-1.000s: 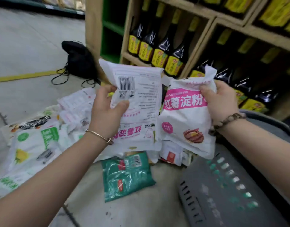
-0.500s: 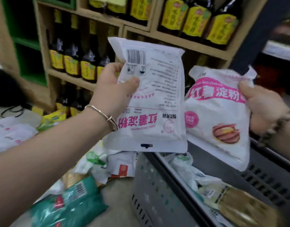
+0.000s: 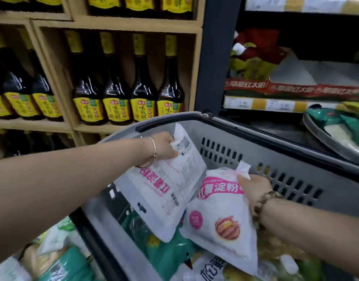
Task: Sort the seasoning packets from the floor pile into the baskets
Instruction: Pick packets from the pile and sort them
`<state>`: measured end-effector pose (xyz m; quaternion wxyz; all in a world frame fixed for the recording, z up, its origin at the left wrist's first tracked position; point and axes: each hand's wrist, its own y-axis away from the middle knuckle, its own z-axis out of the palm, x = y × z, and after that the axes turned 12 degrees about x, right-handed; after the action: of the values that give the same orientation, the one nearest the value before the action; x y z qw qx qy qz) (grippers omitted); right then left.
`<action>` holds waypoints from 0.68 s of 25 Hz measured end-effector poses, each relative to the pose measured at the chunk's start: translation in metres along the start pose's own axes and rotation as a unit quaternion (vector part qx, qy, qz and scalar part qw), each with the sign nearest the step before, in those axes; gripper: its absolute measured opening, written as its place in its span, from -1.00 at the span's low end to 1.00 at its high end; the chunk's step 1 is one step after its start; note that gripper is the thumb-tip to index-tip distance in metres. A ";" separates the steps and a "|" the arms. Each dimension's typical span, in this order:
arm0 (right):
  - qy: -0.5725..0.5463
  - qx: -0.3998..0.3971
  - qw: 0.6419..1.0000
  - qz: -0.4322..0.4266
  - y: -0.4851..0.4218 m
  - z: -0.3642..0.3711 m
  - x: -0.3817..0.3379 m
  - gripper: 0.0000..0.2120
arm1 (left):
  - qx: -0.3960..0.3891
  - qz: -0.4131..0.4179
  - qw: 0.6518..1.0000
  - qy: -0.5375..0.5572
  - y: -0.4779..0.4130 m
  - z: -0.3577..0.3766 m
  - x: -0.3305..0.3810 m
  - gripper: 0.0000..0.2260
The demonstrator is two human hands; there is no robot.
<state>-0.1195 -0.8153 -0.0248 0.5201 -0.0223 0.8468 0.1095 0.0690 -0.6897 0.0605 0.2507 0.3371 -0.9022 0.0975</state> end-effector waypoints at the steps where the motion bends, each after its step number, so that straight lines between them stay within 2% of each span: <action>1: 0.028 -0.005 1.000 0.007 -0.003 0.002 0.005 -0.69 | -0.039 0.004 0.998 -0.039 -0.008 0.011 0.000 -0.80; 3: 0.121 -0.005 0.993 -0.010 -0.012 0.005 0.012 -0.68 | -0.106 0.024 0.988 -0.109 -0.021 0.035 0.004 -0.72; 5: 0.236 -0.027 0.970 -0.060 -0.017 0.008 0.013 -0.69 | -0.116 0.036 0.980 -0.161 -0.033 0.055 0.005 -0.68; 6: 0.310 -0.048 0.944 -0.107 -0.019 0.006 0.010 -0.71 | -0.108 0.036 0.978 -0.173 -0.037 0.062 0.002 -0.66; 9: 0.522 -0.099 0.814 -0.236 -0.022 -0.008 -0.007 -0.68 | -0.077 0.043 0.975 -0.206 -0.037 0.080 -0.013 -0.66; 11: 0.587 -0.074 0.748 -0.300 -0.022 -0.022 -0.021 -0.67 | -0.031 0.070 0.959 -0.271 -0.031 0.087 -0.018 -0.66; 12: 0.592 -0.049 0.732 -0.334 -0.020 -0.027 -0.025 -0.71 | 0.010 0.101 0.944 -0.314 -0.029 0.089 -0.018 -0.62; 14: 0.522 -0.032 0.746 -0.412 -0.013 -0.024 -0.024 -0.61 | 0.101 0.205 0.900 -0.372 -0.025 0.093 -0.012 -0.47; 15: 0.482 -0.065 0.757 -0.436 -0.007 -0.018 -0.018 -0.48 | 0.111 0.264 0.879 -0.381 -0.023 0.096 -0.010 -0.40; 17: 0.466 -0.172 0.763 -0.414 0.006 -0.007 0.000 -0.19 | 0.039 0.333 0.844 -0.417 -0.016 0.109 -0.011 -0.32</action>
<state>-0.1263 -0.8105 -0.0209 0.0434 -0.5081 0.8602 0.0037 0.0442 -0.7329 -0.0383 -0.2104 0.0342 -0.9752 0.0602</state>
